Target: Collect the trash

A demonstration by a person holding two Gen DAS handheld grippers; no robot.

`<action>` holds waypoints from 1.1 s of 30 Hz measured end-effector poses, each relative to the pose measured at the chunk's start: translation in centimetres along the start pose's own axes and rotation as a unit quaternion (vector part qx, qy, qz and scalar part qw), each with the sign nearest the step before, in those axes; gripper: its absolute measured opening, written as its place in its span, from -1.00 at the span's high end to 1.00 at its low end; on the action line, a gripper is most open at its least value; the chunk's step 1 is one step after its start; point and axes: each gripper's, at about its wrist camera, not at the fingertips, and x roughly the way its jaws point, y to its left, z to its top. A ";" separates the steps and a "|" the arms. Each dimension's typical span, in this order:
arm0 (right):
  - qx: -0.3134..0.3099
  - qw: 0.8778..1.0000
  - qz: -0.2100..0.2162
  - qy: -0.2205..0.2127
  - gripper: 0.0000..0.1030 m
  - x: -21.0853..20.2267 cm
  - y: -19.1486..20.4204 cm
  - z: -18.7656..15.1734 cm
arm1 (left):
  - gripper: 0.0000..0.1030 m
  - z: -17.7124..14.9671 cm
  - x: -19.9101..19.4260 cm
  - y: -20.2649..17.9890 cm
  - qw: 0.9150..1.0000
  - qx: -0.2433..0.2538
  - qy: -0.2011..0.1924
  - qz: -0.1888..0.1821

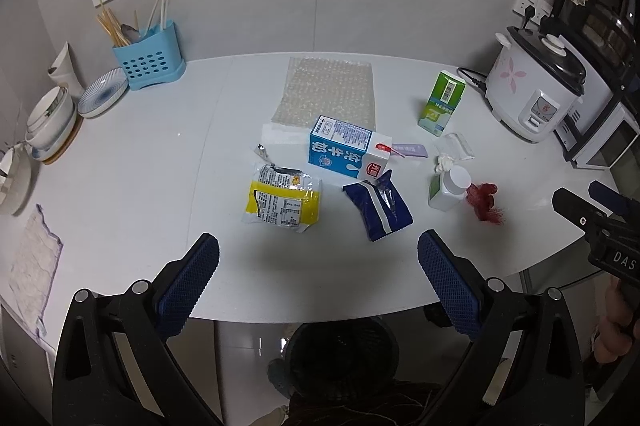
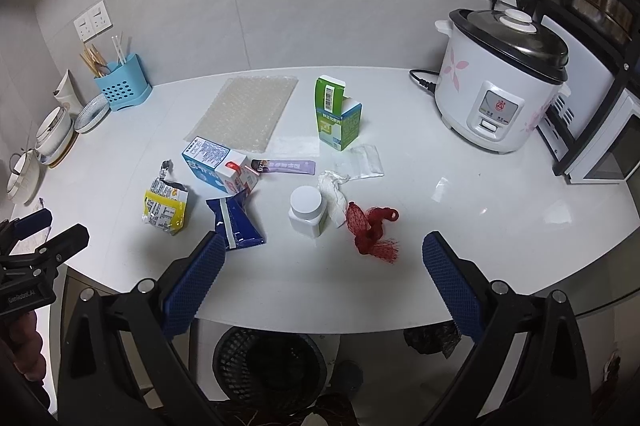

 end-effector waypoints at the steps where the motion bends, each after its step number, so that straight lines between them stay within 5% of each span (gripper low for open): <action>1: 0.000 1.000 0.000 0.000 -0.84 0.0 0.0 0.0 | -0.88 0.0 0.0 0.0 1.000 0.000 0.000 -0.001; 33: 0.002 1.000 -0.003 0.002 -0.84 0.0 -0.3 0.1 | -0.88 0.0 0.1 -0.3 1.000 0.006 0.004 -0.002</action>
